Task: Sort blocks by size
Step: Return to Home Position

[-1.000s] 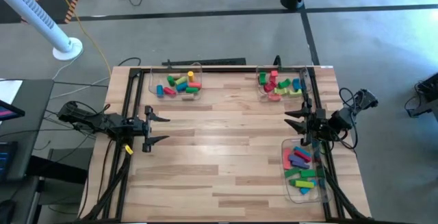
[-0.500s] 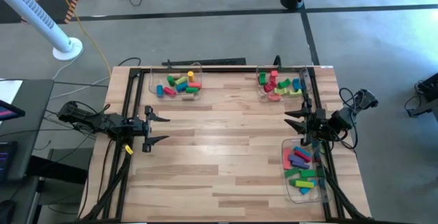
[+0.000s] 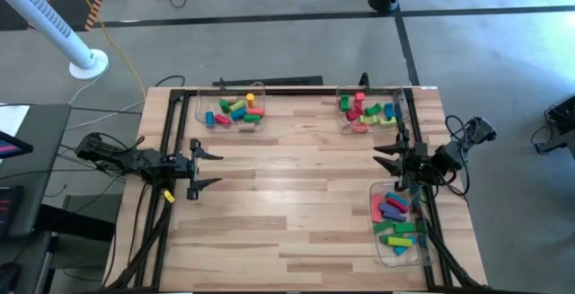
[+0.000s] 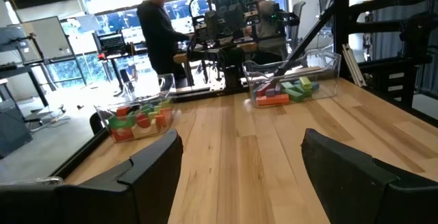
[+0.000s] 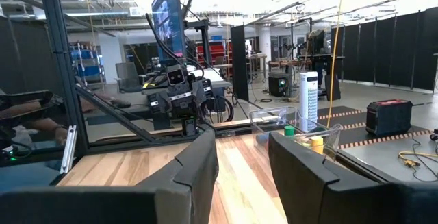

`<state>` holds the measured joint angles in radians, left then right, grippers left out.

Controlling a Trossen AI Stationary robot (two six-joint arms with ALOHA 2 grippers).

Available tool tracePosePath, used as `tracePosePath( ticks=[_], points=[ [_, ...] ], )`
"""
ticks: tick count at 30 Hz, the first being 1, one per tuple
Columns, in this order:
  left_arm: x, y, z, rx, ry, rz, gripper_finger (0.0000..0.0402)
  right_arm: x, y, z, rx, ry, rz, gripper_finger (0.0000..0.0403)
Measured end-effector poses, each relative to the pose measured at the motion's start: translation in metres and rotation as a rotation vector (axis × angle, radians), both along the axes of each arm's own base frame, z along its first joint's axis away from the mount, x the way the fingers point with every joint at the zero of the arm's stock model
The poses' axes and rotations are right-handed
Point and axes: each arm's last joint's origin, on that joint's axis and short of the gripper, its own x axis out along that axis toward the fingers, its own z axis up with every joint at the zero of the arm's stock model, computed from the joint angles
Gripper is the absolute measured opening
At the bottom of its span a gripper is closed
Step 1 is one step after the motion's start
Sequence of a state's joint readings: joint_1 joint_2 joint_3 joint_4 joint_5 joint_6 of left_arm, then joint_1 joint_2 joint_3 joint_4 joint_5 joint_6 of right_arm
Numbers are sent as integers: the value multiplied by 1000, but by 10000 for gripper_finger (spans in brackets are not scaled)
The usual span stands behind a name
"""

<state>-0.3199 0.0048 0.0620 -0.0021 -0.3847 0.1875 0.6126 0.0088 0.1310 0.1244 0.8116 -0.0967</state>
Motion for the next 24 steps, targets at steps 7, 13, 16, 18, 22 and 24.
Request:
tracePosePath(
  ticks=[7,13,16,18,22,24],
  points=[
    [0,0,0,0,0,0,288,0,0,0,0,0,0,163],
    [0,0,0,0,0,-3,288,0,0,0,0,0,0,163],
    [-1,-3,0,0,1,-35,288,0,0,0,0,0,0,163],
    [-1,-4,0,0,1,-44,288,0,0,0,0,0,0,163],
    [-1,-4,0,0,1,-43,288,0,0,0,0,0,0,163],
    [-1,-4,0,0,1,-43,288,0,0,0,0,0,0,163]
  ],
)
